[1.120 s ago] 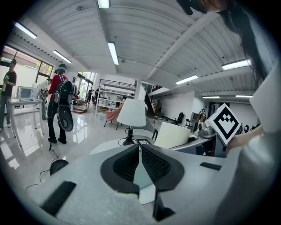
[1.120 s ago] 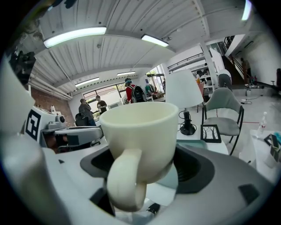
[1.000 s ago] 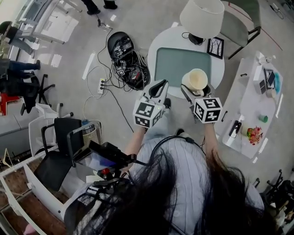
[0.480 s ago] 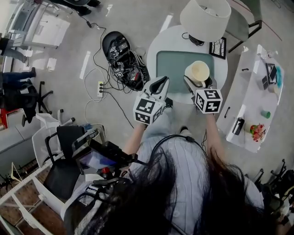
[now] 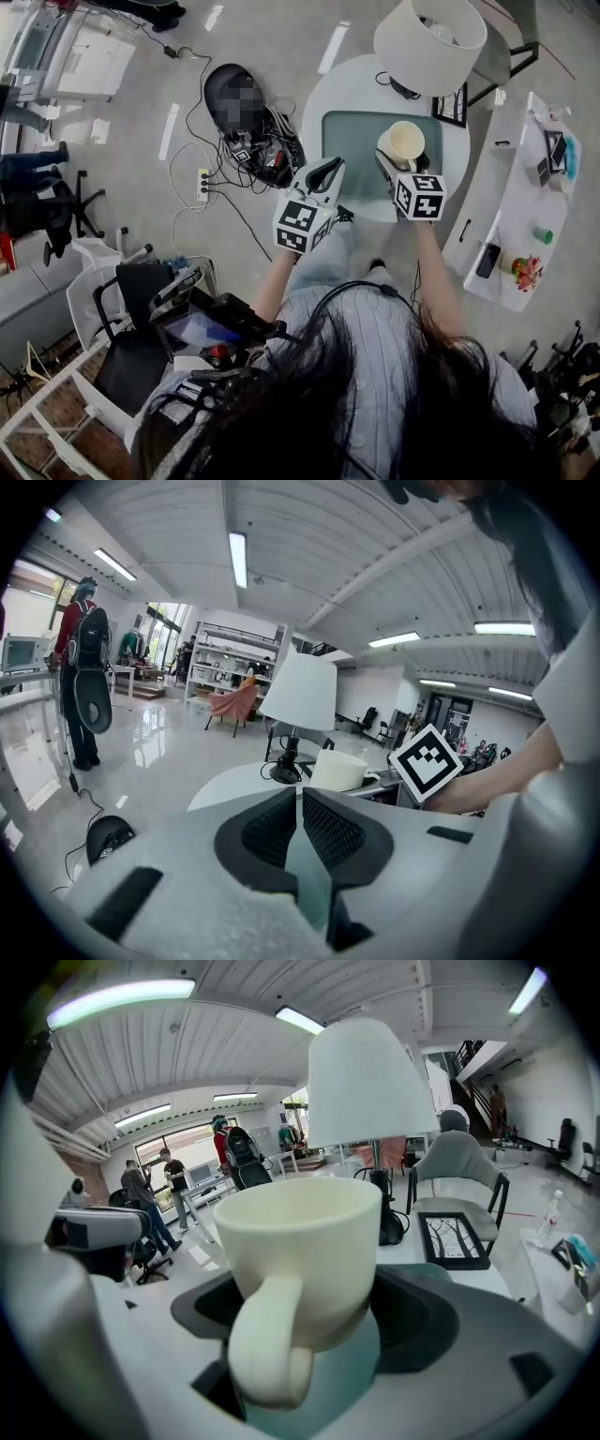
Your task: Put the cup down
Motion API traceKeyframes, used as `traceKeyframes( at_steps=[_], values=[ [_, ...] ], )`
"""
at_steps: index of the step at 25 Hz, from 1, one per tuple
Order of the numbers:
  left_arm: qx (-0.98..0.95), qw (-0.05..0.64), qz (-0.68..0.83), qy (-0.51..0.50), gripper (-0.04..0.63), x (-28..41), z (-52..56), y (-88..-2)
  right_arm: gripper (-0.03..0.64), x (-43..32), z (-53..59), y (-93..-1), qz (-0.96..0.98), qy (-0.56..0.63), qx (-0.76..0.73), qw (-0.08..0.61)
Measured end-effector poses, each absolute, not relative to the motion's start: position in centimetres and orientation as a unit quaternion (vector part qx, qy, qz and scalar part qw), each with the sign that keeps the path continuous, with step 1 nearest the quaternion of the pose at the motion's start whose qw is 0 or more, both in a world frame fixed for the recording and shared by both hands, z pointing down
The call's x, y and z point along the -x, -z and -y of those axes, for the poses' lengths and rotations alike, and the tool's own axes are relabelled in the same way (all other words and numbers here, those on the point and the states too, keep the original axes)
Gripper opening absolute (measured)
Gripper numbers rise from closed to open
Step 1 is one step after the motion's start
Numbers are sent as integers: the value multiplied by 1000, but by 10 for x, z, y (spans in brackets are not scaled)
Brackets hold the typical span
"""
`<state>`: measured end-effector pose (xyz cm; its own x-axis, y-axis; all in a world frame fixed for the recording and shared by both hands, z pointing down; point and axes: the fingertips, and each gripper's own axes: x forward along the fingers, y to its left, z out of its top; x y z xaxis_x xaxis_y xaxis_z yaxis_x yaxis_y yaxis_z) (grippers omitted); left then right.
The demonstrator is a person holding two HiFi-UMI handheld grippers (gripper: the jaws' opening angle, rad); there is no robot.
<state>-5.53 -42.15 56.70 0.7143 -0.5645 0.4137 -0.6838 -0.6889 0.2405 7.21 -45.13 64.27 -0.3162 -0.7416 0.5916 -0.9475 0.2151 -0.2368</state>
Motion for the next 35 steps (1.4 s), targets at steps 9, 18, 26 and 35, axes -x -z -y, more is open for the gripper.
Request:
traceKeyframes(
  at_steps=[9, 18, 26, 35],
  values=[
    [-901, 202, 345, -171, 17, 65, 428, -583, 397, -78, 474, -682, 743, -292, -562, 217],
    [-899, 205, 344, -179, 17, 63, 427, -589, 397, -84, 489, -712, 733, -298, -558, 251],
    [-898, 206, 344, -184, 17, 66, 422, -591, 397, -83, 487, -729, 727, -307, -552, 270],
    [-896, 206, 349, -182, 17, 71, 421, -594, 397, -81, 490, -732, 725, -307, -551, 277]
  ],
)
